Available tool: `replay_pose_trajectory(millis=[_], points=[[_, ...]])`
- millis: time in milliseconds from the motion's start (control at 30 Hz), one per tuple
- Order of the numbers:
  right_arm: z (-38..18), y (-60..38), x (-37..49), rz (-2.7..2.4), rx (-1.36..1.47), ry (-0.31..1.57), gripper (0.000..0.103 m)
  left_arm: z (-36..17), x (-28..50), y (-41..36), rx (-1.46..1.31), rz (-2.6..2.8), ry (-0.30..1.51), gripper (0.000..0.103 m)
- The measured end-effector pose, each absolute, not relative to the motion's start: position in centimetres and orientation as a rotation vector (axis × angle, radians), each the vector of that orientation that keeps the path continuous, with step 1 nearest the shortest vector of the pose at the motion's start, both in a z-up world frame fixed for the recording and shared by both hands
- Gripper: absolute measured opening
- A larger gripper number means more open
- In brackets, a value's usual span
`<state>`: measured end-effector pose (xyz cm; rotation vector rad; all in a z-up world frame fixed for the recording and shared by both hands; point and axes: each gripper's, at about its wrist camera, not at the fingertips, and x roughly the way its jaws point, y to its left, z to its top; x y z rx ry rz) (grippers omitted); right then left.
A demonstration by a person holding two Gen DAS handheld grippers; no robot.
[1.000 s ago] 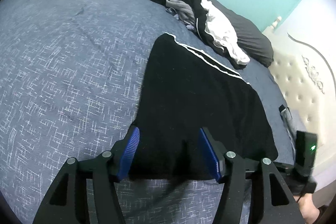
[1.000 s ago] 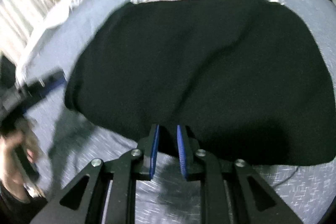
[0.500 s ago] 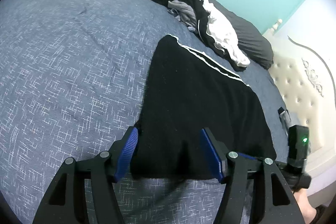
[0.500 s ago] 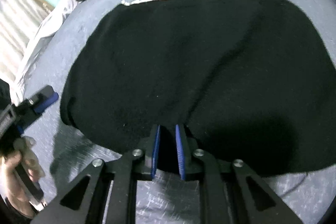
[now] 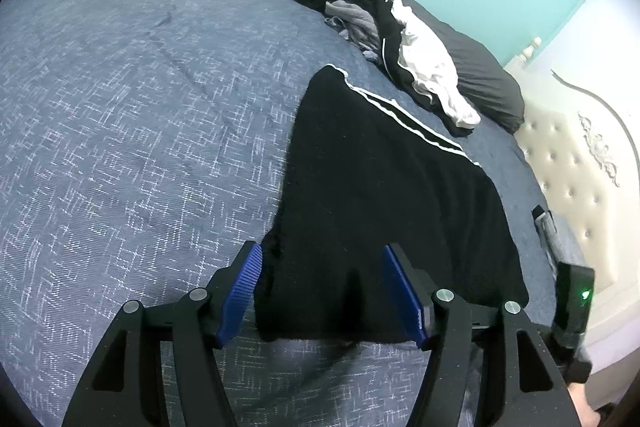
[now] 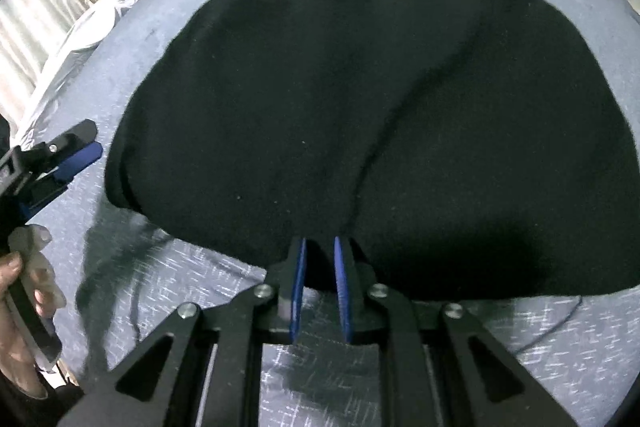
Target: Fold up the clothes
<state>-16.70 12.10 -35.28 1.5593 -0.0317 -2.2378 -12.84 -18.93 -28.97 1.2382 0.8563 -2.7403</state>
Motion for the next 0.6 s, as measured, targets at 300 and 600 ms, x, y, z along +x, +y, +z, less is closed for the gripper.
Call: replay_pose_trajectory(millis=[300, 600], points=[[-34.7, 11.4, -17.5, -2.239, 1.553, -0.086, 0.014, -29.3, -12.8, -19.6, 1.235, -2.715, 0.868, 0.067], [-34.9, 10.2, -17.7, -2.219, 1.573, -0.094, 0.014, -29.2, -13.0, -19.3, 1.229, -2.725, 0.82, 0.067]])
